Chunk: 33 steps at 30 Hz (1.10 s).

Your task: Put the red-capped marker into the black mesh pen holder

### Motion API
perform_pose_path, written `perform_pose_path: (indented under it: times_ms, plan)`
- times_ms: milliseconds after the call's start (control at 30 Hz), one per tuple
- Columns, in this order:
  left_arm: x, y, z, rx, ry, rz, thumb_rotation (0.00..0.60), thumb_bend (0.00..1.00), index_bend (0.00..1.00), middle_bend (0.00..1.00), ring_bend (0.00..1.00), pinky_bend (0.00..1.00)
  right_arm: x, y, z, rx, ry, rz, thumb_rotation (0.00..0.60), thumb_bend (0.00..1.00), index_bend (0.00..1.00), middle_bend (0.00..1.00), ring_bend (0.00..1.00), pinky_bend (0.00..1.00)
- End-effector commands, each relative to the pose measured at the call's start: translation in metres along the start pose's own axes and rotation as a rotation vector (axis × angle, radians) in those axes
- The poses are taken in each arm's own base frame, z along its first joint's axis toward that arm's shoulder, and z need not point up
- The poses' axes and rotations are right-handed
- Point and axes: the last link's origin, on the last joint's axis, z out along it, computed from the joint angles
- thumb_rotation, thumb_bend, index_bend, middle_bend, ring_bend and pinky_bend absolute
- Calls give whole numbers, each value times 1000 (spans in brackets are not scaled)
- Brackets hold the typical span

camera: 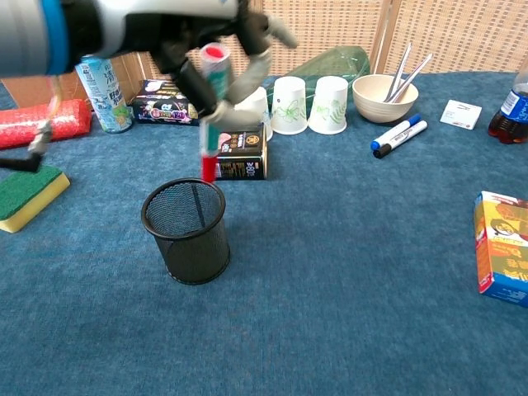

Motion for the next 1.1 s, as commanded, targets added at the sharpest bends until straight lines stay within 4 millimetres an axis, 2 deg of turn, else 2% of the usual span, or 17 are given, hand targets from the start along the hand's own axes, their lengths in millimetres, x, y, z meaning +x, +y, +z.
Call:
perform_pose_path:
  times_ms: [33, 333, 467, 667, 800, 967, 1100]
  plan:
    - [-6, -7, -5, 15, -18, 3, 600, 423, 737, 0, 0, 310, 0, 0, 0, -1, 0, -2, 600, 0, 92, 118, 116, 326]
    - [-21, -23, -3, 39, -51, -22, 600, 423, 715, 0, 0, 303, 0, 2, 0, -13, 3, 0, 600, 0, 92, 117, 117, 326]
    - [-27, -28, -5, 42, -83, -40, 600, 423, 631, 0, 0, 273, 1, 3, 0, -15, 6, 1, 600, 0, 92, 117, 117, 326]
    - [-32, -39, -7, 57, -100, -37, 600, 422, 407, 0, 0, 216, 0, 3, 0, -14, 4, 3, 600, 0, 92, 118, 117, 325]
    - [-30, -42, -8, 57, -85, -48, 600, 422, 324, 0, 0, 212, 0, 3, 0, -14, 5, 2, 600, 0, 92, 117, 117, 325]
    - [-19, -43, -13, 42, -38, -72, 600, 422, 307, 0, 0, 216, 0, 3, 0, -14, 3, 4, 600, 0, 92, 118, 117, 325]
    - [-1, -65, -36, 74, 49, -19, 600, 421, 308, 0, 0, 214, 1, 0, -1, 0, 6, 1, 600, 0, 92, 118, 117, 325]
